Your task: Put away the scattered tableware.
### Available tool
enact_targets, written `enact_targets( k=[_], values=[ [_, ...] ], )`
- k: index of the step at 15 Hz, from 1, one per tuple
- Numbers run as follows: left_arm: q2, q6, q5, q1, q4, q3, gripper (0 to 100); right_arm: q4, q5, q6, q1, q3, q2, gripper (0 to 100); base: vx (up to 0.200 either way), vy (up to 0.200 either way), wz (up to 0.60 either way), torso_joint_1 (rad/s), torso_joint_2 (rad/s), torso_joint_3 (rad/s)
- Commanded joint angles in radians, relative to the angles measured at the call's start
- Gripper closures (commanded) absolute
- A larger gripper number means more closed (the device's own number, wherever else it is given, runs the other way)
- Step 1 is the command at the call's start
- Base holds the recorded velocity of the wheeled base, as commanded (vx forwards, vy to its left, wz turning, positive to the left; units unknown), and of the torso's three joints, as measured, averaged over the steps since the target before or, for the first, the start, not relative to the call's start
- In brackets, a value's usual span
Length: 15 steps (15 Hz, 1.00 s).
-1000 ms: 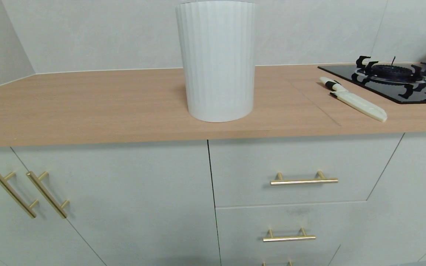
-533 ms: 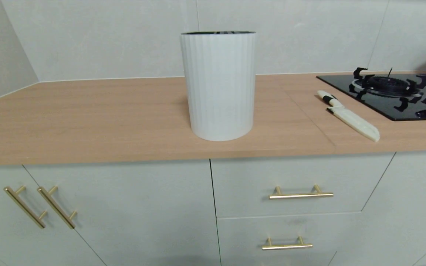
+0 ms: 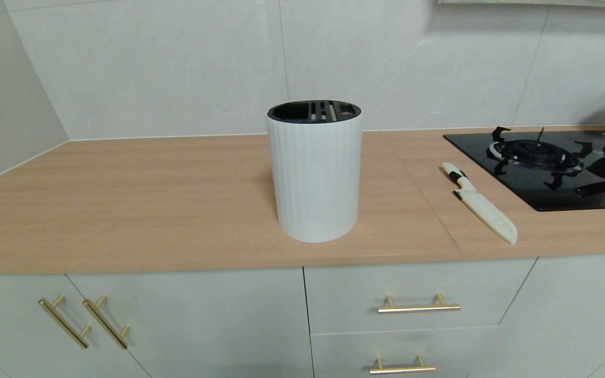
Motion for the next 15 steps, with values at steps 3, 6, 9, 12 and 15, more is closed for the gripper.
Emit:
enact_targets(
  k=[3,6,9,12,15],
  values=[
    [0.0,0.0,0.0,0.0,-0.002,0.0,0,0.0,0.0,0.0,0.0,-0.001,0.0,0,0.0,0.0,0.0,0.173,-0.48,-0.308],
    [0.0,0.0,0.0,0.0,-0.001,-0.002,0,0.0,0.0,0.0,0.0,0.0,0.0,0,0.0,0.0,0.0,0.191,-0.5,-0.303],
    [0.0,0.0,0.0,0.0,-0.001,0.0,0,0.0,0.0,0.0,0.0,-0.001,0.0,0,0.0,0.0,0.0,0.206,-0.51,-0.305],
    [0.0,0.0,0.0,0.0,-0.001,0.0,0,0.0,0.0,0.0,0.0,-0.001,0.0,0,0.0,0.0,0.0,0.232,-0.52,-0.305],
    [0.0,0.0,0.0,0.0,-0.001,0.0,0,0.0,0.0,0.0,0.0,0.0,0.0,0,0.0,0.0,0.0,0.245,-0.55,-0.318]
  ],
)
